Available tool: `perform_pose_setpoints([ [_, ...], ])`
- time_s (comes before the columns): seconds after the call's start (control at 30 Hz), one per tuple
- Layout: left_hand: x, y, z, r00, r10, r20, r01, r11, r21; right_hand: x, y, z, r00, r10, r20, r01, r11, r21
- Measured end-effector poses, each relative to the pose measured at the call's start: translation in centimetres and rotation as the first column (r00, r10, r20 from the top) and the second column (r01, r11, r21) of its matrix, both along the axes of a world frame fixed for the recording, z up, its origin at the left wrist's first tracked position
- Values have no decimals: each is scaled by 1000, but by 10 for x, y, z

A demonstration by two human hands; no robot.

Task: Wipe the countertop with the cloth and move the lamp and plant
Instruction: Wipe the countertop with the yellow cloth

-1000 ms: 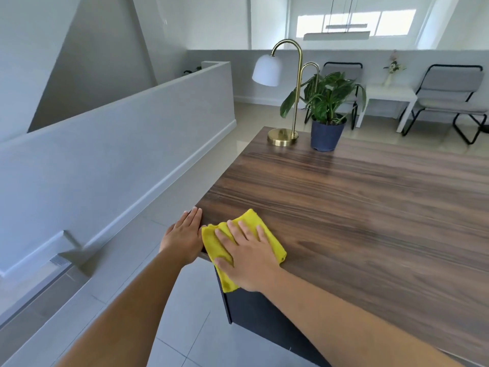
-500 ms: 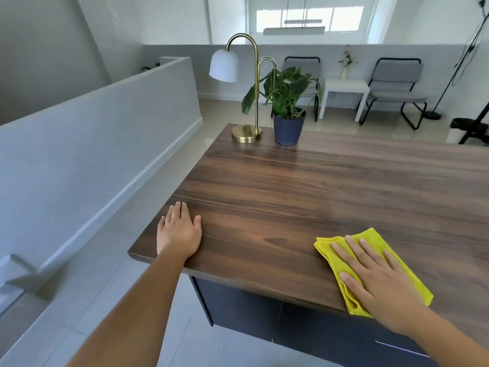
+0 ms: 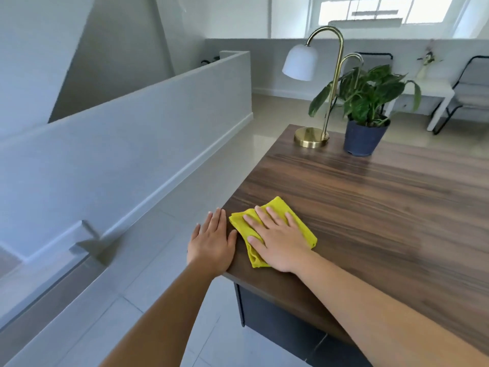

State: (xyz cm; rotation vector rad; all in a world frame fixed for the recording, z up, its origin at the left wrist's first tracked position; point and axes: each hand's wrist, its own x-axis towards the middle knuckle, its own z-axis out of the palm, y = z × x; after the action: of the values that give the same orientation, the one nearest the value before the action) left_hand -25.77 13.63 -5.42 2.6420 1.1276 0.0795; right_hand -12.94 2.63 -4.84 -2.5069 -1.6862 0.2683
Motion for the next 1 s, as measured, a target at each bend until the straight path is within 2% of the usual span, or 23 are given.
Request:
perform_pose_setpoints([
  [0.17,6,16,-3,1000,-6,1,6,1000,-10,20,83,-4,999,-43,-10,43,999,-15],
  [0.3,23,33,-1,999,-43,-10,42,999,-27,50,117,-3,994,-100,-37,99,995,-22],
  [0.4,36,42,0,996,-84,-19,84,996,-17,93,123,0,977,-203,-58,201,979,-45],
  [0.5,44,48,1,993,-115,-30,114,993,-17,160,92,1,930,-366,-28,364,929,-71],
  [0.6,50,51,1,990,-135,-33,134,991,-17,218,24,0,829,-559,16,557,822,-116],
  [0.73,54,52,1,988,-150,-35,150,989,-11,221,-29,-1,708,-706,24,703,701,-120],
  [0.8,57,52,2,987,-156,-44,155,988,-8,190,-24,0,711,-703,18,700,705,-111],
  [0.83,60,52,3,986,-157,-47,157,988,-7,167,-19,0,747,-665,6,662,743,-104],
  [0.93,70,53,3,990,-139,-38,139,990,11,85,-7,-3,910,-412,44,413,910,-35],
  [1.0,77,46,4,992,-126,-23,127,991,32,54,-19,-3,964,-260,50,262,964,-43],
])
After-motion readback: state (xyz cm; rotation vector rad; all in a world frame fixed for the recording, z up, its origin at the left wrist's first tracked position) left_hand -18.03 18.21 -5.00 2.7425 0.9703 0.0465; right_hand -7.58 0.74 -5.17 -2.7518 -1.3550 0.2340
